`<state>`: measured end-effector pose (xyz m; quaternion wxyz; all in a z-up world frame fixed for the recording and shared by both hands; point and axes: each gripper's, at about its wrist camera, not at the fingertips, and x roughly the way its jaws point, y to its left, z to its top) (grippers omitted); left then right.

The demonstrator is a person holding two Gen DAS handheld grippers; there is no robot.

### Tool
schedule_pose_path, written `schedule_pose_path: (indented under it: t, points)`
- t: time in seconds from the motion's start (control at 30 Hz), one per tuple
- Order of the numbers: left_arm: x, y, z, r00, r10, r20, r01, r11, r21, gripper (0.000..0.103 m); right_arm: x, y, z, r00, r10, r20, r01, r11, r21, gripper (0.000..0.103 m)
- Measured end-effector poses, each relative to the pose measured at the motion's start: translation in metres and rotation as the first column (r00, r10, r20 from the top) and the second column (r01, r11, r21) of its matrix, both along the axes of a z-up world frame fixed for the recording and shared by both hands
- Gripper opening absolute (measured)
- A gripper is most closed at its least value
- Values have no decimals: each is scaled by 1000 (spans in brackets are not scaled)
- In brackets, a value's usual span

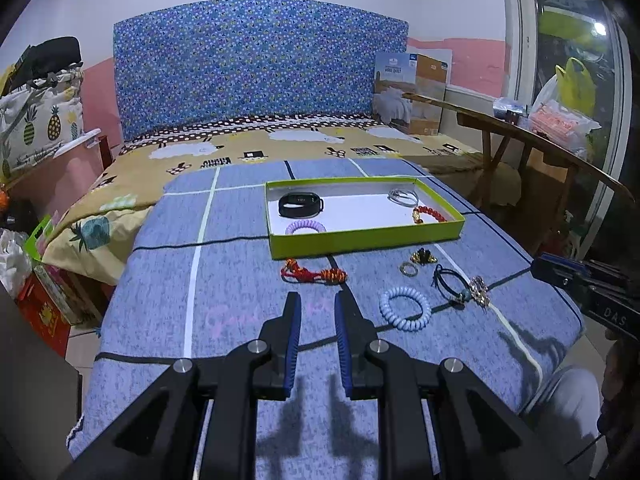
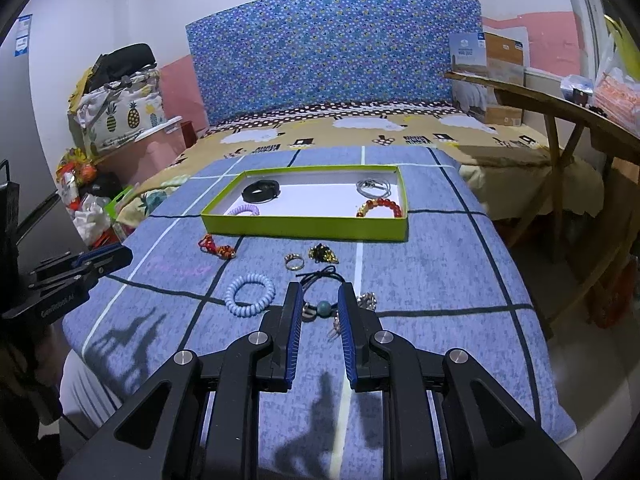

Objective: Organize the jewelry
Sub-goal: 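Grasp light-blue coil with left gripper while right gripper grasps gold chain bracelet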

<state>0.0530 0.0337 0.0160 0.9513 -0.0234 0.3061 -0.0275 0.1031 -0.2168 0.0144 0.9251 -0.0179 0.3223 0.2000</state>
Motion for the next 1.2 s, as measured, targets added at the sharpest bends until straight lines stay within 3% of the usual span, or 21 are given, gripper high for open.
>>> schedule_pose_path:
  t: [0.2, 0.77, 1.2]
  points:
    - [2, -8, -7, 999, -33, -15, 33, 999, -13, 25, 3, -6, -7, 1000, -19, -21, 19, 1000, 2, 20]
    - [38, -39, -36, 984, -128, -121, 121, 990, -65, 26, 30, -8, -44, 989, -51, -136, 53, 999, 6, 20]
    - [68, -55, -56, 969, -131, -208, 113, 989, -94, 26, 54, 0, -59, 977, -106, -186, 106, 994, -9, 20]
